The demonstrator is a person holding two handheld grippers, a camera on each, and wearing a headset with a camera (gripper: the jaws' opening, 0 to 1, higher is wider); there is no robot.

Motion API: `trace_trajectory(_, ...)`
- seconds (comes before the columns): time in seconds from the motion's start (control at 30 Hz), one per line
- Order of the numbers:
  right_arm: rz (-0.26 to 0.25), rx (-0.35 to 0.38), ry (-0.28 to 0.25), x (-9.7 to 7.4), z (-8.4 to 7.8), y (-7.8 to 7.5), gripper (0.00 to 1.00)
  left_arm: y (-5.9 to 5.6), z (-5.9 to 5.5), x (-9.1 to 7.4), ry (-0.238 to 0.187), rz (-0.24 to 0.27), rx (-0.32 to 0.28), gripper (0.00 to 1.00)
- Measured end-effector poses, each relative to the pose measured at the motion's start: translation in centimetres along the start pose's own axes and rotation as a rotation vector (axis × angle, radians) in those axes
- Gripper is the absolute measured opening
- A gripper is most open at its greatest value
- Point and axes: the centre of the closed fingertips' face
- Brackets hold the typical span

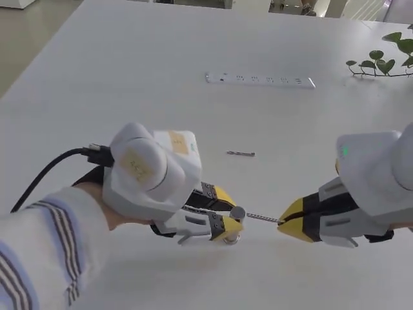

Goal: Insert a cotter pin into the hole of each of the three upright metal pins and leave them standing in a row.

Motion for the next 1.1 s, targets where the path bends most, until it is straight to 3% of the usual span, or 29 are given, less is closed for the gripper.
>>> trace_trajectory(0.23,0.003,-0.033,0.016,0.2,0.1,-0.3,0.00,0.2,0.0,0.0,0.007,-0.007,-0.047,0.10)
trace_trajectory(0.57,0.015,-0.084,0.035,0.3,0.2,-0.3,0.00,0.2,-0.1,-0.1,0.019,-0.008,-0.035,0.10)
trace_trajectory(1.1,0.006,-0.091,0.006,0.5,1.3,-0.8,0.00,0.2,-0.2,-0.1,0.026,-0.006,-0.029,0.09)
Point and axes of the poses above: the centre of the closed fingertips' face, and the gripper's own axes: x roughly forward along the fingers, y roughly to its left, z roughly out of its top, and after that the axes turned 2 degrees about -z, right-handed
